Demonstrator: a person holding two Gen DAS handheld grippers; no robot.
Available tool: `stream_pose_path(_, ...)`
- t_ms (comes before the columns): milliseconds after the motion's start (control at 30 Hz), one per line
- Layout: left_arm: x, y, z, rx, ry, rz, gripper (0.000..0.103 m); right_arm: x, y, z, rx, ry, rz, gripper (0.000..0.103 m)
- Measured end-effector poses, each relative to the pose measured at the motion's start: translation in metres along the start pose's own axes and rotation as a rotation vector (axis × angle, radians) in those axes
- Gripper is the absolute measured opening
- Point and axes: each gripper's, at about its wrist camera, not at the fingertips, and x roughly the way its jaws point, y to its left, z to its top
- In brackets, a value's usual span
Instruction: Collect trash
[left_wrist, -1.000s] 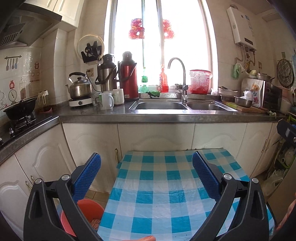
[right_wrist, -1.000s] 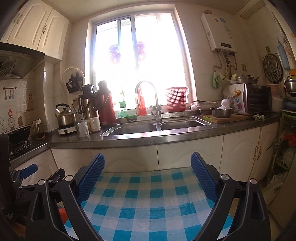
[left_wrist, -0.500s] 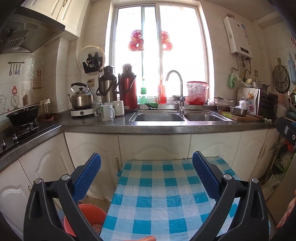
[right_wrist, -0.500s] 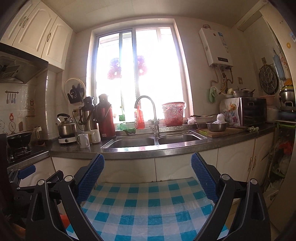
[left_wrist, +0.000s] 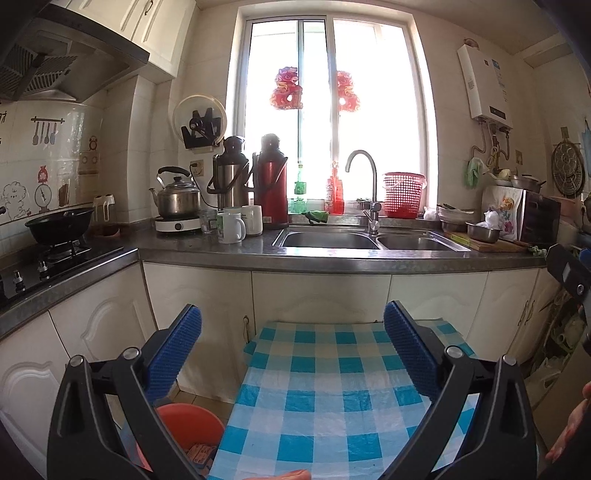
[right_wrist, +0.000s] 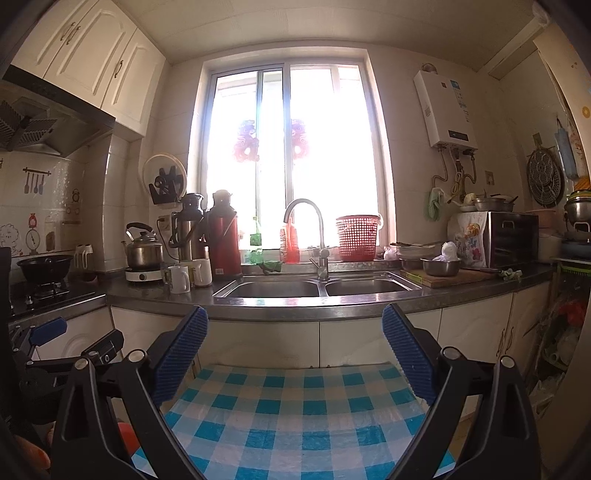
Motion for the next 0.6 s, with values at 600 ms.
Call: stream_pose_path(600,0.0046,-0.0006,-0.0020,0.000,0.011,-0.005,0.099,0.0036,0.0007,-0.0045,-0.010,0.015,-0.002,0.095)
